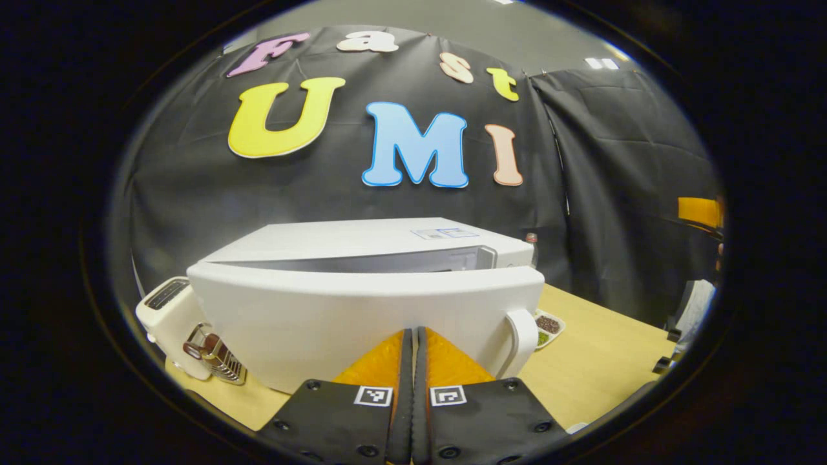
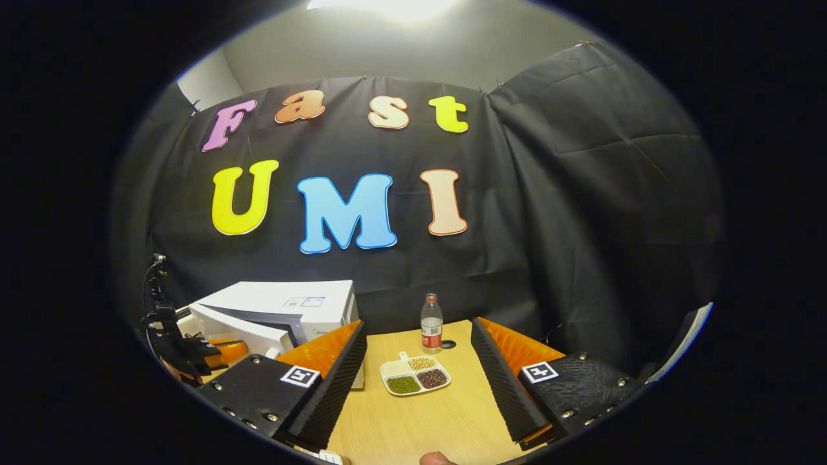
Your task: Open the microwave oven with the left hand, put the food in, and close the microwave oven.
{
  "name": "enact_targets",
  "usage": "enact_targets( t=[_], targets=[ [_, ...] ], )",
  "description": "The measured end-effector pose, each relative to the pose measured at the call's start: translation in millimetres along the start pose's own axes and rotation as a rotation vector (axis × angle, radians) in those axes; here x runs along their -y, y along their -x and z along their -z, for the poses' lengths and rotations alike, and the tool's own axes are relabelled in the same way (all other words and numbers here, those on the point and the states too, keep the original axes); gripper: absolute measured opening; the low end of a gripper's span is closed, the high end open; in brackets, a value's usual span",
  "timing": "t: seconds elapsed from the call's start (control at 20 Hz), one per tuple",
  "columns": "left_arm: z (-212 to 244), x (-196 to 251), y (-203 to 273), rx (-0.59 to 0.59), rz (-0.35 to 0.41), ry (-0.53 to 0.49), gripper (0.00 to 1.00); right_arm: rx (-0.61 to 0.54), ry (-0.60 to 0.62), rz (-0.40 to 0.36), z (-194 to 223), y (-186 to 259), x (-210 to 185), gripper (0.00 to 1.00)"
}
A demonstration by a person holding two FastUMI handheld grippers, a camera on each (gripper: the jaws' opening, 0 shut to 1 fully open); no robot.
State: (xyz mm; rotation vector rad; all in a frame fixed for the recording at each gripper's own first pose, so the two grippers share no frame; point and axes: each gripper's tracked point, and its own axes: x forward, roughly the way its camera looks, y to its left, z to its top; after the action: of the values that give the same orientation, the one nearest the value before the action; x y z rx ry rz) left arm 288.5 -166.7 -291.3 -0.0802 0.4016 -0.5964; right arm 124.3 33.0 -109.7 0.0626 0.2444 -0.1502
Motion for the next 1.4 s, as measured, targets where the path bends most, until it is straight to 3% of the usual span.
enact_targets(
  t=[0.1,0.6,0.75,0.85,0.9,1.0,1.1,1.25,1.3,1.4],
  targets=[
    [-3,0,-11,0.005,0.004,0.002,0.04,-0.008,0.005,0.014,2,-1,4,0.98],
    [-10,-10,-40,0.044,-0.028,0.025,0.07,-0.045,-0.011,0.023,15,-11,6,0.98],
    [-11,-6,-43,0.042,-0.015,0.016,0.07,-0.062,-0.042,0.003,19,-14,0,0.98],
    [-14,-15,-49,0.028,-0.072,-0.013,0.07,-0.067,-0.054,-0.014,19,-14,-4,0.98],
    [-13,-5,-51,0.014,-0.039,0.013,0.07,-0.067,-0.056,-0.024,18,-13,-7,0.98],
    [-11,1,-53,-0.001,-0.062,-0.001,0.07,-0.054,-0.057,-0.048,13,-6,-12,0.98],
    [-20,1,-44,0.007,-0.112,-0.034,0.07,-0.041,-0.055,-0.072,10,4,-13,0.98],
    [-45,18,-13,0.066,-0.124,-0.022,0.07,-0.030,-0.059,-0.118,6,19,-16,0.98],
    [-53,22,0,0.090,-0.138,-0.024,0.12,-0.026,-0.055,-0.137,4,25,-17,0.98],
    [-66,32,31,0.119,-0.160,-0.029,0.07,-0.015,-0.052,-0.167,0,36,-15,0.98]
  ],
)
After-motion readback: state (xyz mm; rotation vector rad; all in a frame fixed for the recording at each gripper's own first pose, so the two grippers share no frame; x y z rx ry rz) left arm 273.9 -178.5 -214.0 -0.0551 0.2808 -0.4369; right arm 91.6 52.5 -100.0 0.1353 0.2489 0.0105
